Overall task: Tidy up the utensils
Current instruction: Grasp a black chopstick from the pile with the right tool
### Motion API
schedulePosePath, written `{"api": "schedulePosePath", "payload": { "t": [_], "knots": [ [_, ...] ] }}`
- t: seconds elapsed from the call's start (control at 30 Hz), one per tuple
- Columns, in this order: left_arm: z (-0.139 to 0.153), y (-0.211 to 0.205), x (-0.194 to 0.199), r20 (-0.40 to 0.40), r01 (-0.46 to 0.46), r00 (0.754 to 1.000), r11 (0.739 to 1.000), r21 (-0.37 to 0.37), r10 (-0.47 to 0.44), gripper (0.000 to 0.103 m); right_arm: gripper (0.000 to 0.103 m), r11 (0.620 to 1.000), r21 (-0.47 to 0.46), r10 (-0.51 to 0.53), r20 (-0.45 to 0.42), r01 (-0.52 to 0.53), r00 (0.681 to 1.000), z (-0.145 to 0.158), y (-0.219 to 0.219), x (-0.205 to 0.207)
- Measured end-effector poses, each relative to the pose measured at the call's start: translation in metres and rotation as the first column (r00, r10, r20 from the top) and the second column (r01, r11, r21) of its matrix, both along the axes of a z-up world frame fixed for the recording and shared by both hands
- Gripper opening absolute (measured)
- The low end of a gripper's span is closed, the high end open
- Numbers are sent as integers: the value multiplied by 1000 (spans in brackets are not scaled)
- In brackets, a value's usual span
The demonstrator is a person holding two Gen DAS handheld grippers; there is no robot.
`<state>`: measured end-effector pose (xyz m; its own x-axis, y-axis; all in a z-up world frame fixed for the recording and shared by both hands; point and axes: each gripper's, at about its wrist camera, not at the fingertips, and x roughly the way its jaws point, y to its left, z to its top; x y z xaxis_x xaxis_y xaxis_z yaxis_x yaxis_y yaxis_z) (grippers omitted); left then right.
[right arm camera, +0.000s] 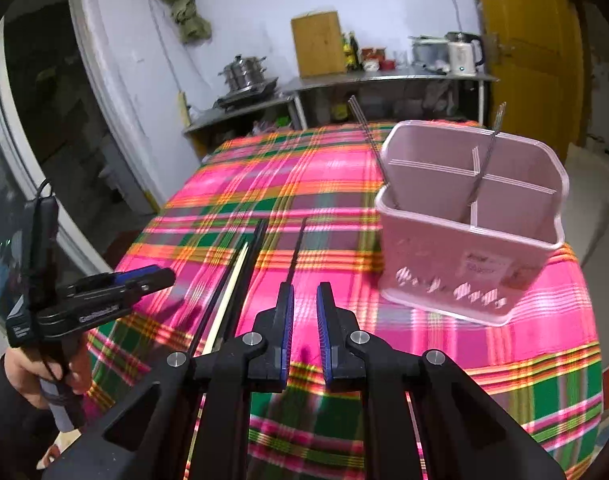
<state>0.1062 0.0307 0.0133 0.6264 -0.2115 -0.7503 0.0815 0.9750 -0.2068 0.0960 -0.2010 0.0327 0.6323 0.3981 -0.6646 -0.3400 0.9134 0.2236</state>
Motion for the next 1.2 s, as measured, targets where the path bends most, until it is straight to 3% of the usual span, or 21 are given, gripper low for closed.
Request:
{"api": "schedulePosePath", "payload": {
  "t": [0.23, 0.5, 0.83, 1.2],
  "knots": [
    [-32, -4, 17, -74, 0, 997, 1000, 5, 0, 25, 12, 999, -30, 31, -68, -33, 997, -26, 17, 14],
    [-50, -8, 36, -109, 11, 994, 1000, 7, -10, 21, 12, 996, -61, 55, -118, -63, 992, -47, 41, 35],
    [-53, -6, 47, -90, 5, 996, 999, 32, -2, 9, 12, 993, -96, 56, -162, -72, 985, -68, 59, 66],
    [-54, 9, 54, -90, -29, 996, 1000, 4, 29, 9, 12, 989, -135, 41, -188, -67, 981, -80, 71, 97]
  ]
}}
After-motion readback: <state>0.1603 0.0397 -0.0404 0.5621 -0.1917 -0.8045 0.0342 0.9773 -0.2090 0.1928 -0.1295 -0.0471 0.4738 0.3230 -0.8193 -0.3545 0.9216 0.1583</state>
